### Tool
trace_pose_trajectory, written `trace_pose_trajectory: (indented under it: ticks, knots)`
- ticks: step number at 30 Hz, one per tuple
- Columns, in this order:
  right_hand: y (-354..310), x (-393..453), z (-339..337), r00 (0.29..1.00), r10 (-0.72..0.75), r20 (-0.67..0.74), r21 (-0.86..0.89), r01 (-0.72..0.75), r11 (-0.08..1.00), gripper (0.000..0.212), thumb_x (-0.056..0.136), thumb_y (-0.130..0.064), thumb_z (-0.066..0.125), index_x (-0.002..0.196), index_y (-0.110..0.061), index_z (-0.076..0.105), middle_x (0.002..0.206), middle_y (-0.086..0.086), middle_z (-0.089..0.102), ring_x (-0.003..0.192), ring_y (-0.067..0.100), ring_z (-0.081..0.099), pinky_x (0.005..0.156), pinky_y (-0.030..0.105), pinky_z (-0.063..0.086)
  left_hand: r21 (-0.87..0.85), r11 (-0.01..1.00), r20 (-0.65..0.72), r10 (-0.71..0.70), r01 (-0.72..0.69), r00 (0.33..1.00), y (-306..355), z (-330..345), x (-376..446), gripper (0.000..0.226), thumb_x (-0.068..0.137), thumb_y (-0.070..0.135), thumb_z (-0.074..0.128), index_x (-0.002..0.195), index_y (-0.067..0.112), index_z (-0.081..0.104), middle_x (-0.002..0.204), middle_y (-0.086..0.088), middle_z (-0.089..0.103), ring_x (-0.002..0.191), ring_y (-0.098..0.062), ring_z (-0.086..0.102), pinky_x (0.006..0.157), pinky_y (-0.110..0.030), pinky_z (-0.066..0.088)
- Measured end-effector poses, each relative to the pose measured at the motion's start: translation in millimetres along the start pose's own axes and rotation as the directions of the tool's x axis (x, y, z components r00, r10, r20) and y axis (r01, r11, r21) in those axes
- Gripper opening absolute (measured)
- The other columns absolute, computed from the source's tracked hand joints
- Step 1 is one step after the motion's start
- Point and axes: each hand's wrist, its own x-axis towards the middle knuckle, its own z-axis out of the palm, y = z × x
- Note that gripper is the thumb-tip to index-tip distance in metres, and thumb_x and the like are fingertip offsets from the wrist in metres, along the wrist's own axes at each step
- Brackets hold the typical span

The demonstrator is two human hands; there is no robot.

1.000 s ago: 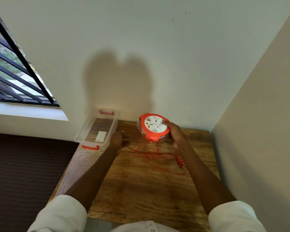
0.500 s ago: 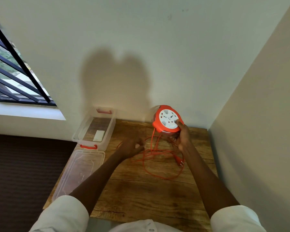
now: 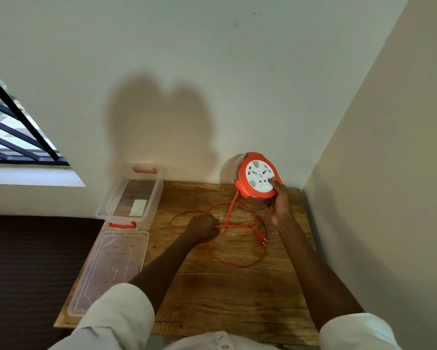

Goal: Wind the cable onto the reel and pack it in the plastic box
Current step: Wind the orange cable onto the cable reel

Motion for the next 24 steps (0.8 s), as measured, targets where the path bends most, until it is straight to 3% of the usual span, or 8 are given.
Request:
trace_pose_trajectory:
  ticks: [4,7,10,14,16,19,22,24]
  knots:
    - [-7.2,-1.4,-10.4,0.999,-0.033,0.018,0.011,0.032,0.999,0.053,0.091,-0.031,0.069,0.139,-0.015,0.054,0.13,0.013,0.067,0.118,0.035,0.065,0.081,0.043,0.061,-0.336,0.94,-0.086,0.021,-0.049,0.996,-5.9,-20.2,3.5,0.023,0.099,0.017,0.06,0.104,0.001,0.074,0.105,-0.017,0.071,0.098,-0.027,0.065,0.08,-0.031,0.045]
    - [-16.2,-2.8,-15.9,0.995,-0.088,0.047,-0.028,0.089,0.996,0.054,0.092,-0.03,0.069,0.141,-0.018,0.052,0.132,0.011,0.066,0.117,0.033,0.065,0.085,0.045,0.06,-0.549,0.834,-0.18,-0.049,-0.059,0.982,-11.9,-47.1,4.9,0.022,0.097,0.018,0.064,0.083,0.004,0.074,0.077,-0.013,0.068,0.067,-0.015,0.059,0.063,-0.023,0.042]
    - [-25.8,-4.9,-15.7,0.987,-0.118,0.112,-0.136,0.133,0.982,0.06,0.088,-0.035,0.073,0.142,-0.025,0.05,0.131,0.006,0.067,0.118,0.031,0.066,0.094,0.053,0.056,-0.691,0.723,-0.215,-0.18,-0.019,0.96,-15.3,-68.5,11.5,0.024,0.098,0.022,0.062,0.085,0.005,0.072,0.072,-0.006,0.066,0.062,-0.011,0.058,0.061,-0.023,0.045]
    - [-33.2,-6.1,-14.0,0.977,-0.141,0.159,-0.289,0.183,0.94,0.048,0.09,-0.027,0.072,0.135,-0.029,0.057,0.125,0.003,0.069,0.111,0.028,0.069,0.09,0.051,0.059,-0.813,0.581,-0.25,-0.297,-0.034,0.921,-13.7,-83.9,22.1,0.016,0.095,0.012,0.063,0.093,0.0,0.074,0.071,-0.009,0.065,0.058,-0.015,0.057,0.056,-0.024,0.049]
    - [-34.5,-9.0,-12.8,0.971,-0.149,0.185,-0.372,0.21,0.904,0.043,0.089,-0.025,0.073,0.13,-0.031,0.06,0.121,0.0,0.07,0.103,0.022,0.071,0.077,0.039,0.064,-0.836,0.548,-0.257,-0.333,-0.035,0.907,-12.0,-87.3,24.3,0.015,0.094,0.012,0.064,0.093,0.001,0.075,0.068,-0.006,0.064,0.057,-0.018,0.056,0.053,-0.024,0.046]
    - [-31.9,-11.1,-15.4,0.967,-0.162,0.198,-0.458,0.238,0.857,0.038,0.09,-0.022,0.074,0.124,-0.034,0.061,0.111,-0.005,0.07,0.092,0.01,0.07,0.057,0.021,0.058,-0.805,0.593,-0.303,-0.403,-0.006,0.864,-13.2,-89.2,25.9,0.018,0.097,0.016,0.058,0.095,0.009,0.074,0.072,-0.003,0.066,0.058,-0.016,0.056,0.05,-0.02,0.045]
    - [-25.2,-9.2,-21.0,0.972,-0.191,0.139,-0.509,0.236,0.828,0.043,0.091,-0.023,0.073,0.131,-0.023,0.06,0.113,-0.001,0.068,0.091,0.009,0.068,0.053,0.014,0.054,-0.85,0.527,-0.306,-0.513,0.013,0.802,-22.0,-86.2,23.7,0.023,0.102,0.018,0.048,0.104,0.009,0.07,0.084,-0.004,0.064,0.067,-0.018,0.056,0.063,-0.03,0.047]
    - [-19.7,-6.7,-25.7,0.978,-0.198,0.062,-0.491,0.203,0.847,0.049,0.09,-0.025,0.073,0.136,-0.02,0.057,0.122,0.004,0.067,0.095,0.016,0.068,0.062,0.021,0.059,-0.892,0.451,-0.28,-0.589,0.021,0.758,-29.9,-80.7,20.7,0.025,0.103,0.015,0.043,0.11,0.008,0.067,0.084,-0.004,0.062,0.068,-0.017,0.055,0.065,-0.032,0.048]
